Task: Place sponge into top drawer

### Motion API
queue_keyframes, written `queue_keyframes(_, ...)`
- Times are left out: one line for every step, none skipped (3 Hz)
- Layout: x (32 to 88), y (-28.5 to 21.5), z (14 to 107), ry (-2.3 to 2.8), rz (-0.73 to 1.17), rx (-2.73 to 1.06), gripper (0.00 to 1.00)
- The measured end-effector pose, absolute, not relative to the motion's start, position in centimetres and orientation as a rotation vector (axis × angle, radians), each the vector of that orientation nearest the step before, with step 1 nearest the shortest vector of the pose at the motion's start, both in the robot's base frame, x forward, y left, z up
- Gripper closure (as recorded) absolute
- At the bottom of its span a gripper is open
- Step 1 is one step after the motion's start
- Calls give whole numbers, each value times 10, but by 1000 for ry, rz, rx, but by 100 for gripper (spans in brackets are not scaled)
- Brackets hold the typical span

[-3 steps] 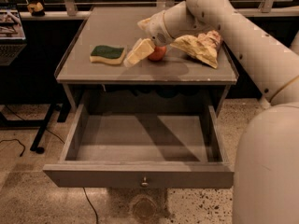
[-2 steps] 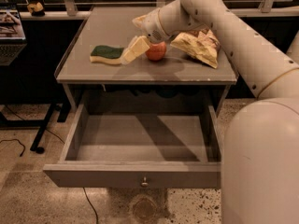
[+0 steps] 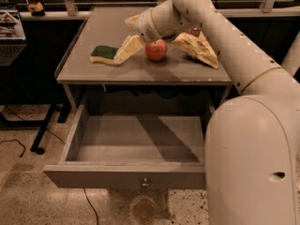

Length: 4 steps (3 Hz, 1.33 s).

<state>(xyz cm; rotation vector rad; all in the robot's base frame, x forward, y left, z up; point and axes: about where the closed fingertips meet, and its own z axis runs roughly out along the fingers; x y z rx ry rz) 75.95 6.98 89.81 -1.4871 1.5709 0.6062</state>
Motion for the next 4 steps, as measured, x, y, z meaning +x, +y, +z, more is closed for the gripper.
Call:
queue_keyframes(758, 70, 886, 1608, 636, -1493, 0)
queue_keyframes(755, 72, 874, 1641, 690, -1485, 0)
queue_keyframes(755, 72, 874, 1641, 690, -1485, 0)
queue_keyframes(760, 67, 868, 1679, 687, -1419, 0)
